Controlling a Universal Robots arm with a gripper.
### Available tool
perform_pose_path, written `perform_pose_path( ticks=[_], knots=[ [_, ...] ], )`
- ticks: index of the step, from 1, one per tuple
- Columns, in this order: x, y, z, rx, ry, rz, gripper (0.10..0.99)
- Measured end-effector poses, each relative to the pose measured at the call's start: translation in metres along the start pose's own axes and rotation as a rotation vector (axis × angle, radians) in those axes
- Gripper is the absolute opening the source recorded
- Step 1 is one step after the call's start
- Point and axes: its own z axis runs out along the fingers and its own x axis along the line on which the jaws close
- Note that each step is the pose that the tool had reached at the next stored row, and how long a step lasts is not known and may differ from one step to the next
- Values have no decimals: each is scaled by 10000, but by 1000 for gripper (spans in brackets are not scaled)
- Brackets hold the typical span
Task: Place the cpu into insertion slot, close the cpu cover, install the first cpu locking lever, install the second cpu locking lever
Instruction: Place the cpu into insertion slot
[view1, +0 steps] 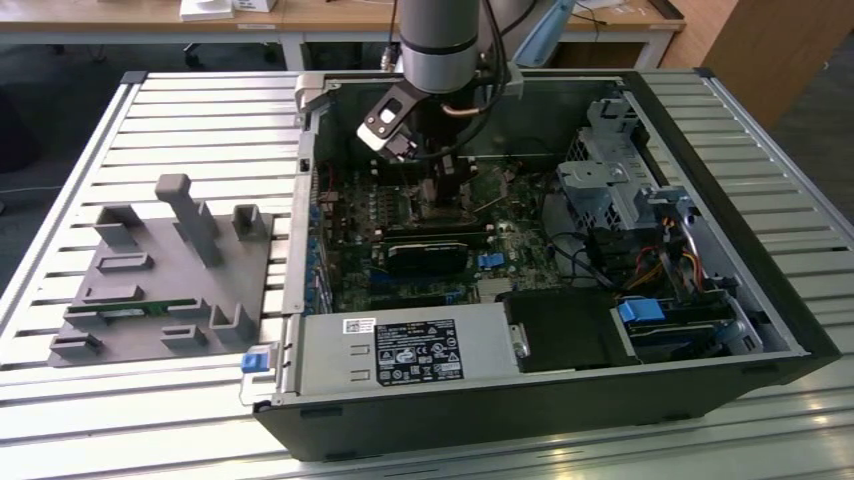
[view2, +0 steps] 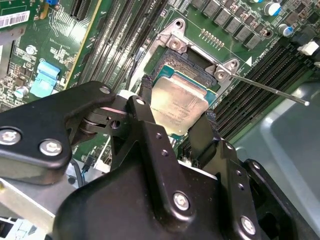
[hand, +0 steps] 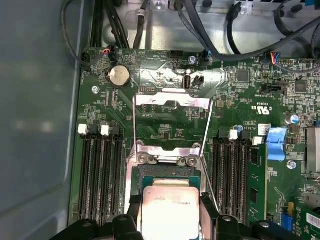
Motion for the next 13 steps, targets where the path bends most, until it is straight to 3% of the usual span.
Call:
perform_pose_path(
  ticks=[13],
  knots=[
    [0,-4,42,0,-1,16,541]
  ],
)
